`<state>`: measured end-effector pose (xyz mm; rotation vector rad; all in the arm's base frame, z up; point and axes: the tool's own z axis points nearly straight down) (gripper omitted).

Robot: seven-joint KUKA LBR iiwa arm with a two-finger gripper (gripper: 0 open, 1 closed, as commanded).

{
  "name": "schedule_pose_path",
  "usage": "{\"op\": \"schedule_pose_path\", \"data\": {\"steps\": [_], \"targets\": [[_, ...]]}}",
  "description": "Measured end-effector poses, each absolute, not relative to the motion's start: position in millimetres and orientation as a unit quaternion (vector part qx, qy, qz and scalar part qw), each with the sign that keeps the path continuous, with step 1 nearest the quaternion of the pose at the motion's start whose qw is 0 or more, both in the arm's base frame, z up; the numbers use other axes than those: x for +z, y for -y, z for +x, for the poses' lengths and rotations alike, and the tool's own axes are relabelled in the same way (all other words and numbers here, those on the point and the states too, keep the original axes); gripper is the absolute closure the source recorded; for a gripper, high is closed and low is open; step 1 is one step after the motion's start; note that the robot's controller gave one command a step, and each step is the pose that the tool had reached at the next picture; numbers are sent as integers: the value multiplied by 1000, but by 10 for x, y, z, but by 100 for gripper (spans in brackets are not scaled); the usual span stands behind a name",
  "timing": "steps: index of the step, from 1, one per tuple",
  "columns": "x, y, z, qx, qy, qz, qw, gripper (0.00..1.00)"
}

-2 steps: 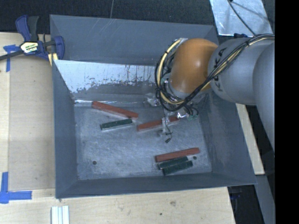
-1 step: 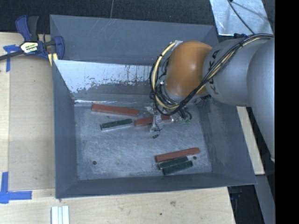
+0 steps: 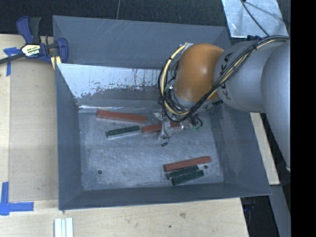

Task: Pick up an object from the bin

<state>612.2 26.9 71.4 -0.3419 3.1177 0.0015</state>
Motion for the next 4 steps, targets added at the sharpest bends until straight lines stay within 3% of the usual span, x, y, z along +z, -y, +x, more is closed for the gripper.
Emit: {"op": "schedule_pose_path", "data": {"steps": [2,4], "targets": [[846,-265,6105,0,-994,-109,-1,100],[1273,-265,6114,0,-994,-109,1,100]]}}
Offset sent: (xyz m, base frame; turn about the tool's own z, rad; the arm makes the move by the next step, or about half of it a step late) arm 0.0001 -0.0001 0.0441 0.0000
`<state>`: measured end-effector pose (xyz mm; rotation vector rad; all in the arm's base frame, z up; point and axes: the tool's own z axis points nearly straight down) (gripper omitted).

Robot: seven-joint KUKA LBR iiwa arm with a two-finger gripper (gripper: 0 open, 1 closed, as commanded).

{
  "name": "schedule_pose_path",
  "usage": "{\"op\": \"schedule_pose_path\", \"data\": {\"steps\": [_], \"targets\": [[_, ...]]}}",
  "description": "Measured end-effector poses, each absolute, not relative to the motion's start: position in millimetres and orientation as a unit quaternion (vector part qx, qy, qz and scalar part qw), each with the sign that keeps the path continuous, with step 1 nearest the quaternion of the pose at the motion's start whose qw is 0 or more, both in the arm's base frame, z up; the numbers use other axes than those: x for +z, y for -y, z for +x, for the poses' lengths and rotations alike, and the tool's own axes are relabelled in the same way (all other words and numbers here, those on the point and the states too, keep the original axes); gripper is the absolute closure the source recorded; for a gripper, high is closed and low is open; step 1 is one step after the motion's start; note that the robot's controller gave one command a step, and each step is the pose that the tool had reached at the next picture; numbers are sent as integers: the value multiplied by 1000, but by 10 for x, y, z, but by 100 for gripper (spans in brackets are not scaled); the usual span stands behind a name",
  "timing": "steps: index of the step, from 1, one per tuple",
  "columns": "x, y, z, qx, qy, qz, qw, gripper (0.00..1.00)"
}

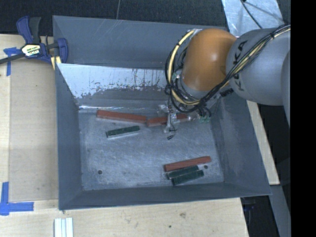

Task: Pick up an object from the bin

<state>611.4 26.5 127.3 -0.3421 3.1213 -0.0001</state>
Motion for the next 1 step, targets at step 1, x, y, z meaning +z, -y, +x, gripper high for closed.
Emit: {"op": "schedule_pose_path", "data": {"steps": [1], "targets": [[1401,-265,6121,0,-994,-109,3,100]]}}
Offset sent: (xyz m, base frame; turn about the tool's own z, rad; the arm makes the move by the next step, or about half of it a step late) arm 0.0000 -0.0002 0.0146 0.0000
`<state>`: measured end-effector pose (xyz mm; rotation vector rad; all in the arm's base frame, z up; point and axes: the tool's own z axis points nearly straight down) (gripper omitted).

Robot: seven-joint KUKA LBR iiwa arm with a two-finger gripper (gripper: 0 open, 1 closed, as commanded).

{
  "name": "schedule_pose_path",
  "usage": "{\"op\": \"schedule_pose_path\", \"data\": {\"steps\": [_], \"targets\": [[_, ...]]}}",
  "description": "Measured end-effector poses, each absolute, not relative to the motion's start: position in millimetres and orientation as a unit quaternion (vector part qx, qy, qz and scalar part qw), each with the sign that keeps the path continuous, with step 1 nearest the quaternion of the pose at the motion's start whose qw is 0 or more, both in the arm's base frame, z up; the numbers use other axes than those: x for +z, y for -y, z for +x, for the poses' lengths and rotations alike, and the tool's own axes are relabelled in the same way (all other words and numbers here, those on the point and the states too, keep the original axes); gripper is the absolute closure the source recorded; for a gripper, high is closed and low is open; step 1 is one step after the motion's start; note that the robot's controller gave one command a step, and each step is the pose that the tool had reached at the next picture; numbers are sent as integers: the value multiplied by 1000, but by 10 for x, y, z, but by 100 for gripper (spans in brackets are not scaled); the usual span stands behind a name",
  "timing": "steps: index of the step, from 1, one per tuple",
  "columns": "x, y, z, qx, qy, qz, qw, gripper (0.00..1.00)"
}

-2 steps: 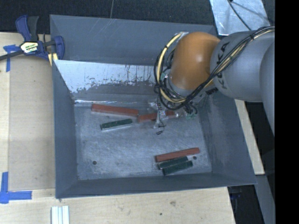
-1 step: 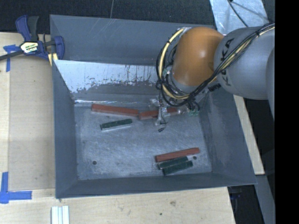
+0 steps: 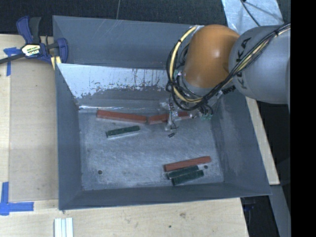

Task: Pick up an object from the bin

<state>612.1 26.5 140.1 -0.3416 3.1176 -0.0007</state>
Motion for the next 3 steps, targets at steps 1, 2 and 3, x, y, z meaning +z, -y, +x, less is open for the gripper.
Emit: {"op": "schedule_pose_path", "data": {"steps": [1,2,3], "targets": [[1463,-265,6129,0,-994,-109,4,100],[1562,-265,6117,0,-994,-109,1,100],[1759,-265,6132,0,-994,-109,4,100]]}}
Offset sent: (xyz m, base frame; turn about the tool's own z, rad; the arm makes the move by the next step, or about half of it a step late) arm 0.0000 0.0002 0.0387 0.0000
